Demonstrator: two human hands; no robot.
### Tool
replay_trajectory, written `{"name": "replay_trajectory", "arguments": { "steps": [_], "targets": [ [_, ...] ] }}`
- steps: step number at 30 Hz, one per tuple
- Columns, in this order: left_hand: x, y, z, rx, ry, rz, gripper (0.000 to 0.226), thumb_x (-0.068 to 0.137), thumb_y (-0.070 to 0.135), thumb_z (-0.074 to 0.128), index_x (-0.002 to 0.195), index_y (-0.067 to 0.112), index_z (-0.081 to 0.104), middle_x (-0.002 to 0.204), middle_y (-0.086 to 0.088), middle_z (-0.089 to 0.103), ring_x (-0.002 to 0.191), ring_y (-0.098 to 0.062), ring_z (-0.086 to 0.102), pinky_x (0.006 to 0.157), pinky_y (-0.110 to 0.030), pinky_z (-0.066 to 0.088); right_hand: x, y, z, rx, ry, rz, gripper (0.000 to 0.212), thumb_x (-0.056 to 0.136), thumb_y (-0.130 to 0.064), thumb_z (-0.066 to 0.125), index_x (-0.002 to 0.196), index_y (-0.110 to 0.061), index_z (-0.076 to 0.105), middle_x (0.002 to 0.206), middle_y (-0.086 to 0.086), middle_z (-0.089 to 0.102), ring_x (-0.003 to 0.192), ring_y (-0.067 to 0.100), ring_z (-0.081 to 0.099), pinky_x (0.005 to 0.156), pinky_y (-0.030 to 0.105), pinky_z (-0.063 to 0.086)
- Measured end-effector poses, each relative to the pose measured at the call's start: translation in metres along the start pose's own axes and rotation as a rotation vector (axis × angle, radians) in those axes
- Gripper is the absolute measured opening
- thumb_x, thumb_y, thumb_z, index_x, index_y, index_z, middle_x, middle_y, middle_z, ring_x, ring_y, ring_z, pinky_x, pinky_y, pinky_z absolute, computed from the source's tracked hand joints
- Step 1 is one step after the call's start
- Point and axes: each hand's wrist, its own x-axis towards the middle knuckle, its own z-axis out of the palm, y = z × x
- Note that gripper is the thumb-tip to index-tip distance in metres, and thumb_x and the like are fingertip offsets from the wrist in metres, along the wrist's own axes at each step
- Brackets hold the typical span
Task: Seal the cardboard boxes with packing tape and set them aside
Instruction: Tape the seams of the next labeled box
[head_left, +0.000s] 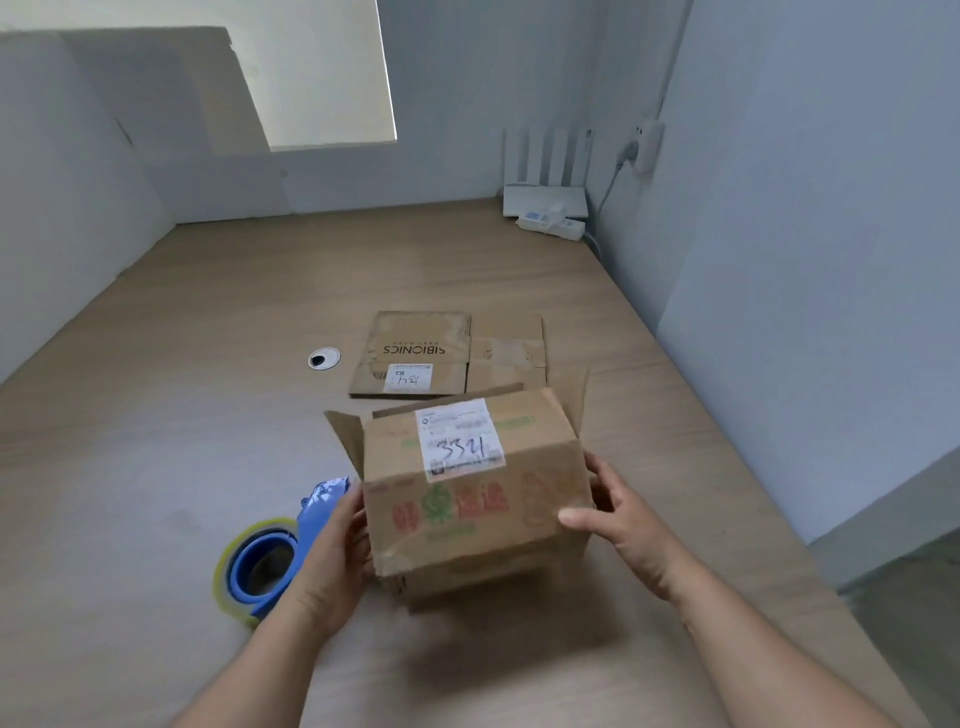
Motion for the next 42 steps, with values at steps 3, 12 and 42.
{"name": "replay_trajectory", "arguments": {
  "steps": [3,12,42],
  "targets": [
    [-0.007,-0.005,0.003,0.078,-0.004,0.047,0.038,0.085,0.044,0.056,0.108,0.015,0.062,0.095,-0.010,0.070,0.082,-0.017,0.068,0.069,-0.034,0.056,-0.012,0.015,-0.004,-0.308,0.008,0.116,0.070,0.058,-0.013,0.072,0.119,-0.029,0.042,0.112,-0.003,0.061,0.106,0.021,0.061,0.084,0.029,0.053],
    [-0.021,-0.013,0.006,0.224,0.000,-0.074,0.022,0.100,0.034,0.045,0.102,0.041,0.065,0.113,0.001,0.069,0.110,-0.022,0.060,0.084,-0.050,0.054,-0.017,0.035,0.011,-0.966,0.121,0.265,0.042,0.086,-0.006,0.052,0.128,-0.012,0.051,0.136,0.005,0.047,0.117,0.026,0.052,0.100,0.030,0.043],
    [-0.056,0.039,0.047,0.958,-0.045,0.096,0.110,0.085,0.008,0.066,0.148,0.032,-0.021,0.160,0.003,-0.008,0.125,-0.011,0.041,0.084,-0.006,0.036,-0.015,-0.082,0.032,-1.061,0.245,0.122,0.089,0.082,-0.035,0.069,0.150,-0.027,0.012,0.135,0.004,0.053,0.118,0.025,0.054,0.085,0.034,0.045]
  ]
}}
